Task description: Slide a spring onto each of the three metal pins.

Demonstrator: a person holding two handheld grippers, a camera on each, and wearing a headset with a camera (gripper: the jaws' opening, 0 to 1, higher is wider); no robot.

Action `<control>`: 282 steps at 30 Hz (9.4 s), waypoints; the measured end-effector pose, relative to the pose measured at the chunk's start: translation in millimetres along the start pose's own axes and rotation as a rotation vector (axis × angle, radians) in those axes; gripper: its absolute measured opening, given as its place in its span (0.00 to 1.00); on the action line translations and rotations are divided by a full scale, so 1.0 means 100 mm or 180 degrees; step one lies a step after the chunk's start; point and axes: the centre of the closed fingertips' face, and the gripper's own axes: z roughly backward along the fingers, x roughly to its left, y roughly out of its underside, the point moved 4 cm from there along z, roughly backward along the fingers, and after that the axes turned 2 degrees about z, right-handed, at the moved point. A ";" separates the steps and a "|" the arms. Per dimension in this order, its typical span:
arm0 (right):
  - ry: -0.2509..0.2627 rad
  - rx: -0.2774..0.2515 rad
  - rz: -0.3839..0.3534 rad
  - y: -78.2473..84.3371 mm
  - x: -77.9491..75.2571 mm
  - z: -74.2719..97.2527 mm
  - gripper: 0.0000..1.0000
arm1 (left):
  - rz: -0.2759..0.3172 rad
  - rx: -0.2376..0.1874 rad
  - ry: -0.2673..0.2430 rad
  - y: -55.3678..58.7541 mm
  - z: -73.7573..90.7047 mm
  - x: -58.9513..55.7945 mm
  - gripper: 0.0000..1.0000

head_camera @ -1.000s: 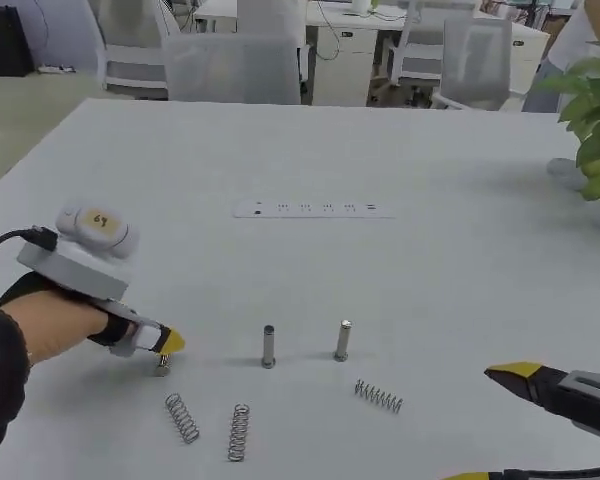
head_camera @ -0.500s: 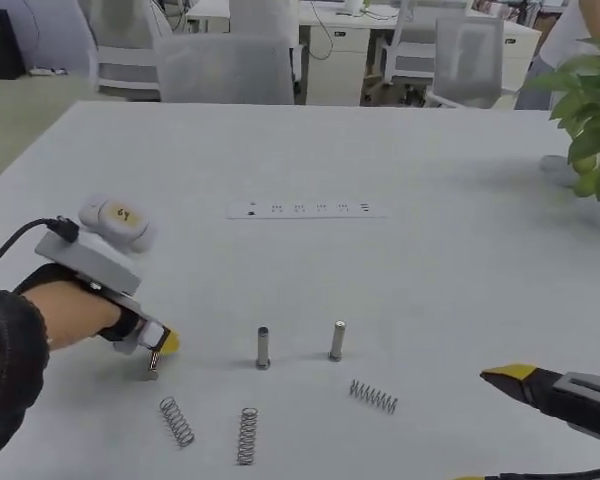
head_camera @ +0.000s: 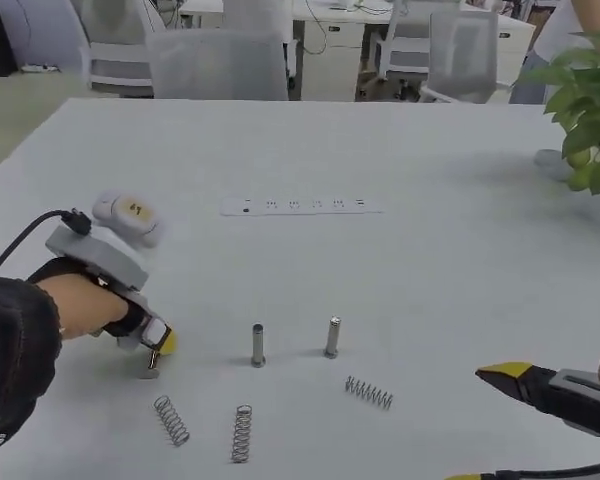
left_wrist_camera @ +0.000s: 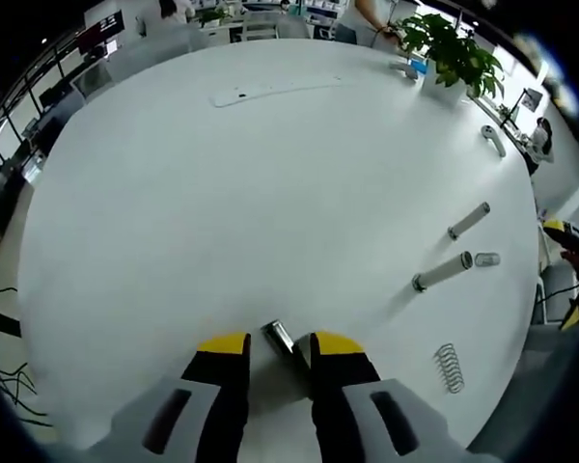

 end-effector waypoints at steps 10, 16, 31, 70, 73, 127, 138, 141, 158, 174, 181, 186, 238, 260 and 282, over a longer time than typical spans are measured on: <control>-0.0003 -0.0006 -0.0010 0.00 0.00 0.00 0.81 | -0.0115 0.0122 -0.0145 -0.01 -0.03 0.02 0.08; -0.0004 -0.0002 -0.0011 0.01 0.00 0.00 0.81 | -0.0120 0.0132 -0.0135 -0.01 -0.03 0.00 0.05; -0.0007 -0.0005 -0.0029 0.01 -0.01 0.00 0.81 | -0.0151 0.0198 -0.0124 -0.01 -0.04 -0.03 0.00; -0.0074 -0.0018 0.0116 -0.12 0.08 -0.01 0.80 | 0.0013 -0.0095 -0.0062 0.02 0.29 -0.02 0.00; -0.0076 -0.0021 0.0129 -0.13 0.09 0.00 0.80 | 0.0035 -0.0122 -0.0055 0.03 0.31 -0.01 0.00; -0.0144 0.0022 0.0233 -0.21 0.17 -0.06 0.80 | 0.0304 -0.1317 0.0028 0.18 0.44 -0.25 0.00; -0.0157 0.0035 0.0241 -0.22 0.17 -0.07 0.80 | 0.0322 -0.1320 0.0096 0.16 0.39 -0.32 0.00; -0.0164 0.0042 0.0244 -0.21 0.17 -0.07 0.80 | 0.0321 -0.1312 0.0103 0.16 0.39 -0.35 0.00; -0.0169 0.0030 0.0260 -0.22 0.20 -0.06 0.80 | 0.0254 -0.1432 0.0076 0.19 0.39 -0.41 0.00; -0.0173 0.0036 0.0271 -0.22 0.21 -0.06 0.79 | 0.0164 -0.1424 0.0098 0.24 0.37 -0.43 0.03; -0.0172 0.0035 0.0281 -0.23 0.21 -0.05 0.79 | 0.0167 -0.1457 0.0105 0.24 0.41 -0.43 0.06; -0.0180 0.0030 0.0289 -0.24 0.22 -0.06 0.79 | 0.0162 -0.1464 0.0101 0.23 0.40 -0.41 0.08; -0.0204 -0.0002 0.0311 -0.27 0.23 -0.06 0.79 | 0.0096 -0.1362 0.0131 0.66 0.71 -0.51 0.11; -0.0232 -0.0021 0.0337 -0.28 0.24 -0.09 0.79 | 0.0196 -0.1016 -0.0092 0.84 0.45 -0.69 0.30; -0.0265 -0.0021 0.0340 -0.29 0.27 -0.11 0.79 | 0.0290 -0.0926 -0.0225 0.90 0.34 -0.61 0.24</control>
